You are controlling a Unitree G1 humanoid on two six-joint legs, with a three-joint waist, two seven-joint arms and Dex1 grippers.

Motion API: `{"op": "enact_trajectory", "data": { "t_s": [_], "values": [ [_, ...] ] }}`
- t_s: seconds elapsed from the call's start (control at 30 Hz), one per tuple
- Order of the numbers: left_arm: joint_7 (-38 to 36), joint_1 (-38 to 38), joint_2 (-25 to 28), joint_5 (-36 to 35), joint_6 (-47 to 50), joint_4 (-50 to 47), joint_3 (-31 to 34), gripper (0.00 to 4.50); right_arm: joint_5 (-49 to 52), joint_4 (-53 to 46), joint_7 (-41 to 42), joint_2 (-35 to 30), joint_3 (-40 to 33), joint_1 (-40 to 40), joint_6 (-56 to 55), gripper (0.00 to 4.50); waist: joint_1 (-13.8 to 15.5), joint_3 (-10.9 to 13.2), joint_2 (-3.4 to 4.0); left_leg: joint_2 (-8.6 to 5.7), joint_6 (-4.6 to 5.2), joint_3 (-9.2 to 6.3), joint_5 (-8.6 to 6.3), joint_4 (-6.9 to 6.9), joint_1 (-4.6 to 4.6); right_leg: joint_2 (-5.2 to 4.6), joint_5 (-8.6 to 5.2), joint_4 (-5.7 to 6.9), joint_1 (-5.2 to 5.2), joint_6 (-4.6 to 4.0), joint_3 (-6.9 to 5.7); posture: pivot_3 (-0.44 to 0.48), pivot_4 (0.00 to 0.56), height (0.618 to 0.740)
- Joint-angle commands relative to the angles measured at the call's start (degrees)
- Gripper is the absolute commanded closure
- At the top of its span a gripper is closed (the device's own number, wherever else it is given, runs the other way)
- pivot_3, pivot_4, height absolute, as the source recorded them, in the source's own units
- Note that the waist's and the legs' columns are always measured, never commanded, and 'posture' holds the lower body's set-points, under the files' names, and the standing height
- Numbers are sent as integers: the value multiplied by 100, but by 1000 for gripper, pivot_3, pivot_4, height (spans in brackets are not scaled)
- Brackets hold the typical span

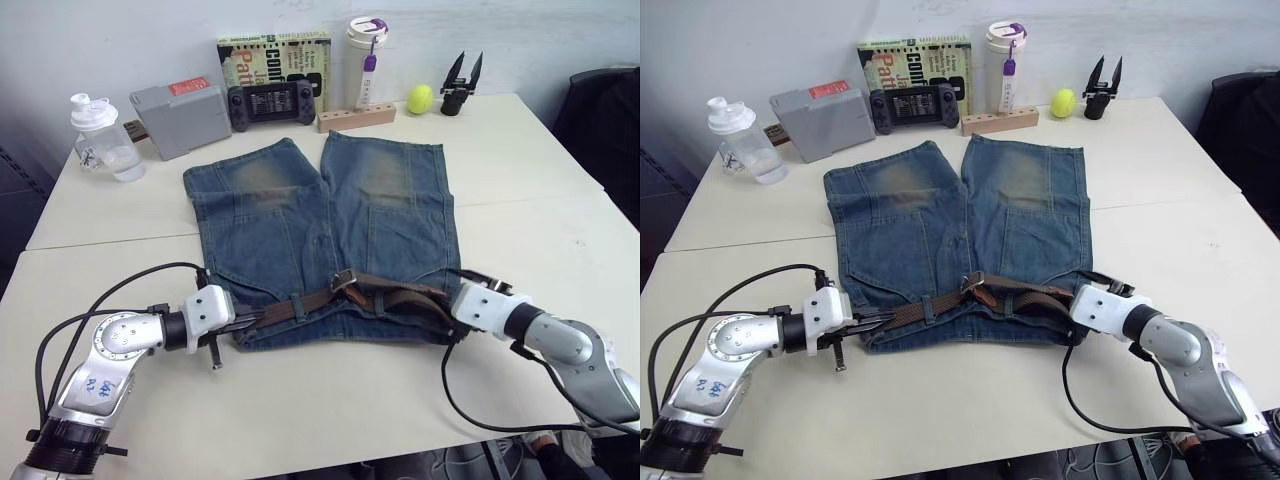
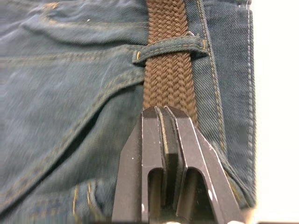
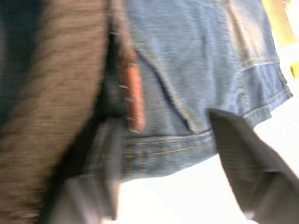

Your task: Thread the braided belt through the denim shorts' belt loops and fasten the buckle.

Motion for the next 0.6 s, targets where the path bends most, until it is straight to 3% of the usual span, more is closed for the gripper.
{"op": "enact_trajectory", "data": {
  "t_s": [0.03,0.17,0.4,0.6],
  "values": [
    [24,196,47,-374,321,-423,381,4500,898,-562,588,-194,-406,146,-17,27,18,4,0,0,0,-2,0,2,-4,0,0,-1,-1,0,-1,0,150,720],
    [35,220,11,-794,691,-842,625,4500,1662,-1195,1143,-330,-493,270,127,27,13,11,-7,-1,1,-20,0,3,-15,0,0,-1,-9,1,-4,0,150,720],
    [145,137,-88,-1137,1110,-1271,712,4500,1924,-1918,1243,-160,40,294,685,27,25,14,-11,-3,1,-53,-1,5,-17,0,1,-2,-8,1,-5,0,150,720],
    [233,146,-99,-1117,1163,-1318,753,4500,1049,-1605,897,-97,535,460,247,27,25,15,-12,-6,0,-54,-1,6,-19,0,1,-4,-9,1,-5,0,150,720]
  ]
}}
